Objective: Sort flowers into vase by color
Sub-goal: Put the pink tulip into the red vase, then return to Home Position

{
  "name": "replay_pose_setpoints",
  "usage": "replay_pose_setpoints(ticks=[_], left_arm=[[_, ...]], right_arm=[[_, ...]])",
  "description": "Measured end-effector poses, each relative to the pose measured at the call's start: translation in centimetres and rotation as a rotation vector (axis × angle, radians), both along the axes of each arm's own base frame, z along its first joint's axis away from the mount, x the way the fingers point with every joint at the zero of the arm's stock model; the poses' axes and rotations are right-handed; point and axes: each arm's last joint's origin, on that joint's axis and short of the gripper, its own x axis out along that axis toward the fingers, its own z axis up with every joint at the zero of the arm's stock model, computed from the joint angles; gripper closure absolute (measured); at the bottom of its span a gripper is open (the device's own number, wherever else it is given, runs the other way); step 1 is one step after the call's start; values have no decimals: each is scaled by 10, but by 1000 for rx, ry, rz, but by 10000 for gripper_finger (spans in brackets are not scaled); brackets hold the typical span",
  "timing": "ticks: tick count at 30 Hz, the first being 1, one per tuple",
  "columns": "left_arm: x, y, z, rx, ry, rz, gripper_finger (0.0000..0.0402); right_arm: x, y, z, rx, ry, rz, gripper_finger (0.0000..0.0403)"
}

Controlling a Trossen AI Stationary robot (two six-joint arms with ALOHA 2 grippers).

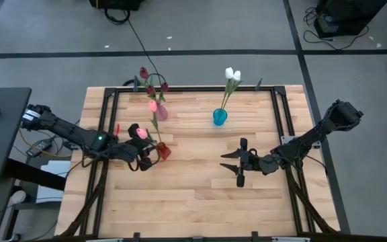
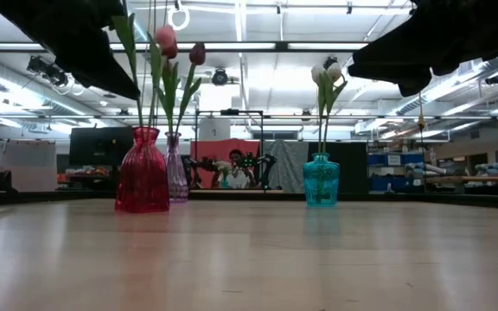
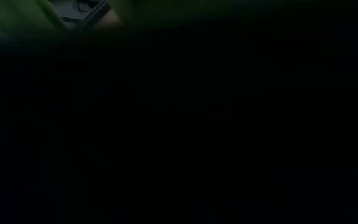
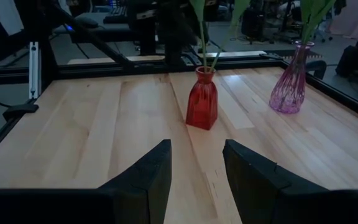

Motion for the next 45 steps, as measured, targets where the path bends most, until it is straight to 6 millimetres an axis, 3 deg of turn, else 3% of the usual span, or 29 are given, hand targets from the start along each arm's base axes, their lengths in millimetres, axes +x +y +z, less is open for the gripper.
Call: replay_pose_setpoints(ticks=[5,12,20,23,27,31,45], left_arm=[[-9,2,6,-36,-3,-37,254],[-32,10,24,-54,-97,-58,248],[-52,18,30,-51,-113,-57,248],[-56,19,20,-60,-123,-48,248],[-60,20,-7,-96,-181,-48,248],[-64,21,-21,-162,-266,-56,248],[-79,27,-17,-161,-413,-77,247]], right_arm=[[-2,2,3,6,-7,17,245],[-16,-4,19,15,-11,41,245],[-52,-22,45,26,-6,51,245],[-68,-31,51,32,-30,36,245],[-88,-43,43,59,-90,22,245],[-103,-52,33,108,-186,-10,245],[-122,-65,1,144,-398,-44,245]])
